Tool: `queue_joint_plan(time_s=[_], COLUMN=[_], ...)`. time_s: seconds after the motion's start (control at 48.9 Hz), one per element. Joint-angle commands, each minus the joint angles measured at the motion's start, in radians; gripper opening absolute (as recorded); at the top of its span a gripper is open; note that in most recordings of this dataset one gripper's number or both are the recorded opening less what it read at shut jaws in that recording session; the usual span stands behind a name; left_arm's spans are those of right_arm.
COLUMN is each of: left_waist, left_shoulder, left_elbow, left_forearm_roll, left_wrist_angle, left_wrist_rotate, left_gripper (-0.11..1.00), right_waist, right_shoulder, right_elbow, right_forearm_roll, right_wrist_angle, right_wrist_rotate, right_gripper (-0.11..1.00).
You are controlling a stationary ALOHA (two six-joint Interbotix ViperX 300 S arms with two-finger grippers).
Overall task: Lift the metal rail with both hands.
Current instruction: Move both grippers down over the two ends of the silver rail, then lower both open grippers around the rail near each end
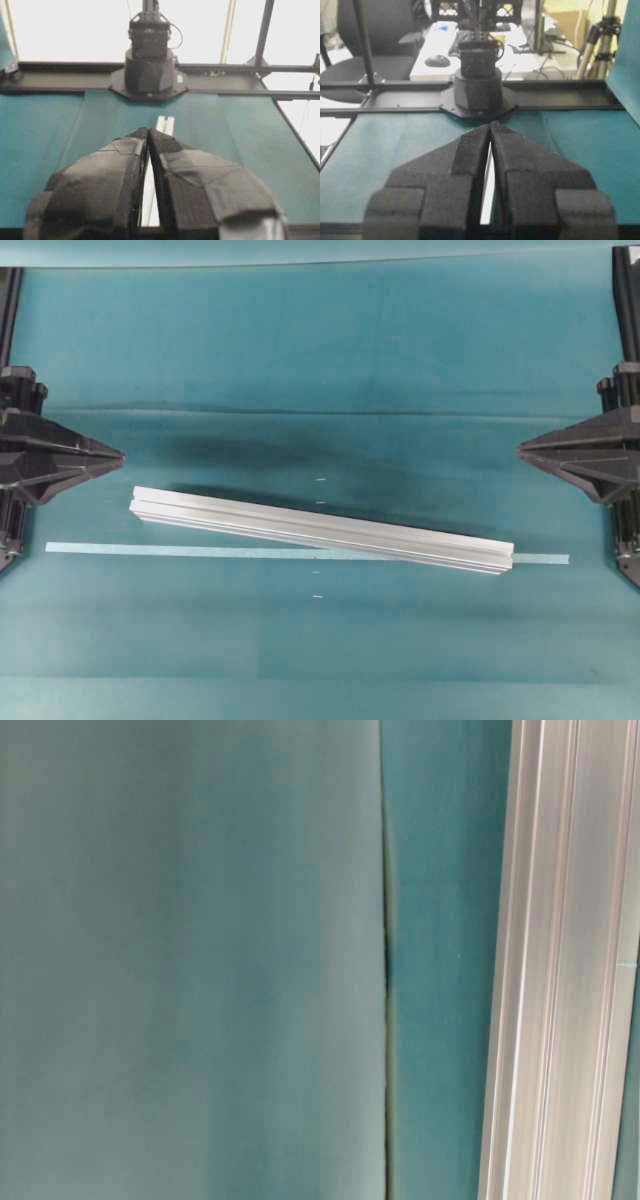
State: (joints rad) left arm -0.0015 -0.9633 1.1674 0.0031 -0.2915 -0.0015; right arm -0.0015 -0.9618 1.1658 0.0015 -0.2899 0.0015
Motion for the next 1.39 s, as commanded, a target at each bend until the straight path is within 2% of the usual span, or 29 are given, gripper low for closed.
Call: queue_joint_plan(time_s=[0.0,0.082,0.143,0.225,0.327,0.511,0.613,0.777,0.92,1.084,1.37], left_waist=[-0.002,0.0,0.002,0.011,0.034,0.083,0.095,0.092,0.094,0.092,0.089], left_shoulder=[0.021,0.052,0.067,0.08,0.1,0.183,0.264,0.422,0.523,0.601,0.652], left_elbow=[-0.044,-0.089,-0.127,-0.172,-0.221,-0.308,-0.373,-0.494,-0.561,-0.604,-0.623], left_forearm_roll=[0.006,0.014,0.015,0.015,0.018,0.02,0.02,0.02,0.02,0.02,0.02], left_wrist_angle=[0.069,0.193,0.295,0.42,0.552,0.653,0.701,0.934,1.032,1.085,1.108], left_wrist_rotate=[-0.041,-0.055,-0.054,-0.034,0.017,0.117,0.121,0.13,0.17,0.252,0.264], left_gripper=[0.14,0.09,0.01,-0.03,-0.04,-0.04,-0.04,-0.04,-0.04,-0.04,-0.04], right_waist=[-0.011,-0.023,-0.037,-0.048,-0.063,-0.072,-0.072,-0.069,-0.069,-0.067,-0.06], right_shoulder=[0.008,0.031,0.057,0.097,0.16,0.321,0.419,0.577,0.68,0.744,0.778], right_elbow=[-0.02,-0.048,-0.069,-0.109,-0.181,-0.354,-0.442,-0.575,-0.664,-0.712,-0.704], right_forearm_roll=[0.015,0.118,0.153,0.153,0.153,0.153,0.146,0.143,0.115,0.086,0.087], right_wrist_angle=[-0.008,0.023,0.055,0.132,0.288,0.649,0.799,1.023,1.195,1.305,1.322], right_wrist_rotate=[0.018,0.054,0.078,0.089,0.091,0.091,0.089,0.089,0.089,0.092,0.092], right_gripper=[0.14,0.15,0.09,0.07,0.07,0.07,0.07,0.07,0.07,0.07,0.07])
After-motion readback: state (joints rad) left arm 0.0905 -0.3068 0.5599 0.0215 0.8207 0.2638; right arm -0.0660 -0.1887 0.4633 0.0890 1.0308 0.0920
